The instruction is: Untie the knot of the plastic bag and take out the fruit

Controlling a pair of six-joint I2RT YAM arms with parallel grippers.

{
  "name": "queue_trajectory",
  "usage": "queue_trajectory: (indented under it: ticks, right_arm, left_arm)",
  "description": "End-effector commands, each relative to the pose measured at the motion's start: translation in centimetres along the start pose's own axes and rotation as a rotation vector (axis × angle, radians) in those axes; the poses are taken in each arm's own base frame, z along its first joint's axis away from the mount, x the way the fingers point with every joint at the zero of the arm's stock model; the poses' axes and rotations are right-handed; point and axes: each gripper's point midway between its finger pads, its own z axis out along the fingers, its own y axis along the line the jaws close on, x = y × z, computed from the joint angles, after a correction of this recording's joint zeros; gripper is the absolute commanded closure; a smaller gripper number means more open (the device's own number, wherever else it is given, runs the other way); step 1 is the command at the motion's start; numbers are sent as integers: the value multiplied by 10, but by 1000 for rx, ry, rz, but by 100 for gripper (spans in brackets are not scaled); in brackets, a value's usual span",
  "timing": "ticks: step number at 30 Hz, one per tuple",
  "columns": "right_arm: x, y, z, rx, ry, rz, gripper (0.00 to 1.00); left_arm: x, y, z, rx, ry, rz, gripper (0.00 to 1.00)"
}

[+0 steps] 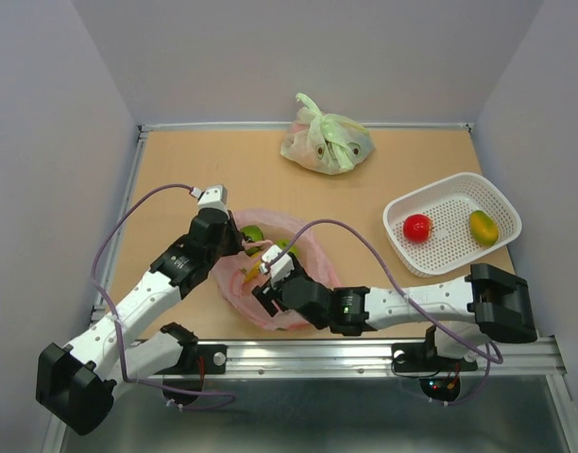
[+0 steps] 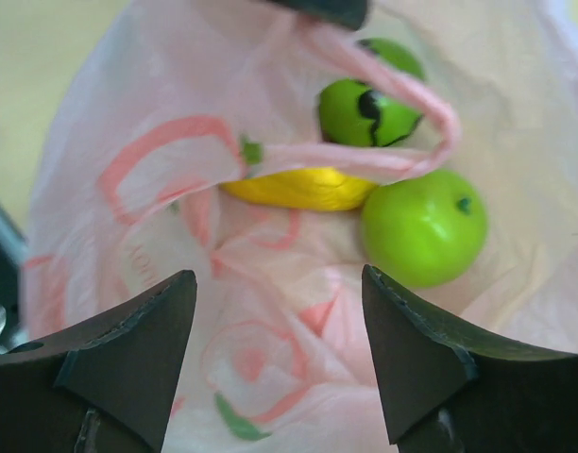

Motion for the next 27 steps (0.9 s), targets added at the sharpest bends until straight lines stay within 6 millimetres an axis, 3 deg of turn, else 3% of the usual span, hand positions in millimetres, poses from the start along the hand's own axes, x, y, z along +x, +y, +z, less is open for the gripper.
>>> queue_trajectory:
  ticks: [1, 6, 9, 13, 16, 24, 27]
  right_arm:
    - [-33, -42, 13, 144, -59, 39, 24]
    - [-25, -83, 40, 228, -28, 111, 23]
    - [-16, -95, 57, 243, -18, 121, 20]
    - [-18, -98, 74, 221, -47, 115, 5]
    - [-10, -98, 88, 206, -32, 115, 0]
    - [15, -94, 113, 200, 17, 104, 1]
    - [22, -97, 113, 213, 30, 98, 9]
  left_arm:
    - [-6, -6, -3, 30, -31, -2, 100]
    - [-7, -8, -5, 39, -34, 2, 100]
    - [-9, -10, -5, 45, -39, 0, 100]
    - [-6, -14, -5, 66, -20, 18, 100]
    - [-3, -16, -5, 74, -13, 23, 100]
    - [-4, -22, -6, 98, -19, 31, 100]
    - [-3, -22, -5, 97, -17, 33, 100]
